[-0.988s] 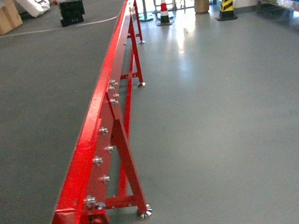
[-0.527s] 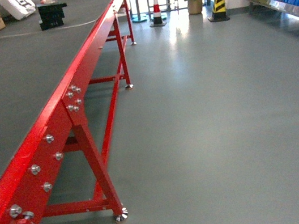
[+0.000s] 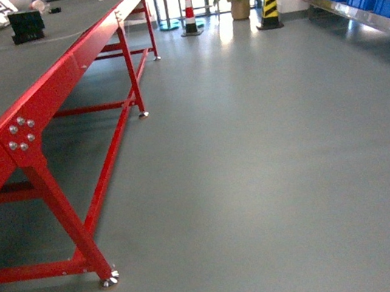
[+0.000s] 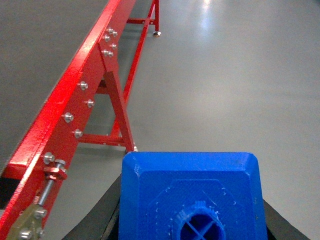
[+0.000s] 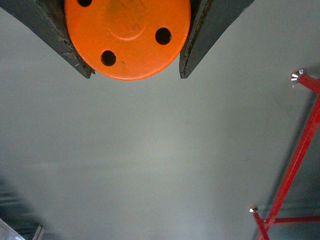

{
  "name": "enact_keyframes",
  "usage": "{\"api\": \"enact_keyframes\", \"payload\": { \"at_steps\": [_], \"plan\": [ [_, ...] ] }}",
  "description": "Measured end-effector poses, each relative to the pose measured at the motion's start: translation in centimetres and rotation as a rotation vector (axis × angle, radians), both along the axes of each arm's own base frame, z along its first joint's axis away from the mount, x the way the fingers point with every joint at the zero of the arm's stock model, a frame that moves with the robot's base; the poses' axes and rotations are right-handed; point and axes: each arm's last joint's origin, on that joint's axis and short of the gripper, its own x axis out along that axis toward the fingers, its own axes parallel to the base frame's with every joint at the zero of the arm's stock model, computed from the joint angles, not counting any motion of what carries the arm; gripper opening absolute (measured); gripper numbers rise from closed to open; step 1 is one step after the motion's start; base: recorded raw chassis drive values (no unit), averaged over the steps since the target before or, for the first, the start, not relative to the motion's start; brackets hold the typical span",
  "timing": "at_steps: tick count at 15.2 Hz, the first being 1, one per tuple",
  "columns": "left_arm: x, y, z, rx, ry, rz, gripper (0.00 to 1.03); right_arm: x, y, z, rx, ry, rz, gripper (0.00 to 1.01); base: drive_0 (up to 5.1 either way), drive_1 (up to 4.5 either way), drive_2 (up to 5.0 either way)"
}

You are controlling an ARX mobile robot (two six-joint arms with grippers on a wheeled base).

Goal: Sort blue parts and orange caps into right shelf containers

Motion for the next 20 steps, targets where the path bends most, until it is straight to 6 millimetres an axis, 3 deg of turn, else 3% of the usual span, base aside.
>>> {"api": "enact_keyframes", "payload": {
  "at_steps": [15, 20],
  "plan": [
    [-0.03, 0.00, 0.02, 0.000, -0.001, 0.000, 0.45, 0.01, 0.00, 0.02, 0.000, -0.002, -0.001, 0.44, 4.8, -3.40, -1.5],
    [-0.01, -0.10, -0.04, -0.002, 0.004, -0.010, 0.45, 0.00, -0.15, 0.02, -0.003, -0.002, -0.013, 0.43, 0.0, 0.00, 0.0]
  ]
}}
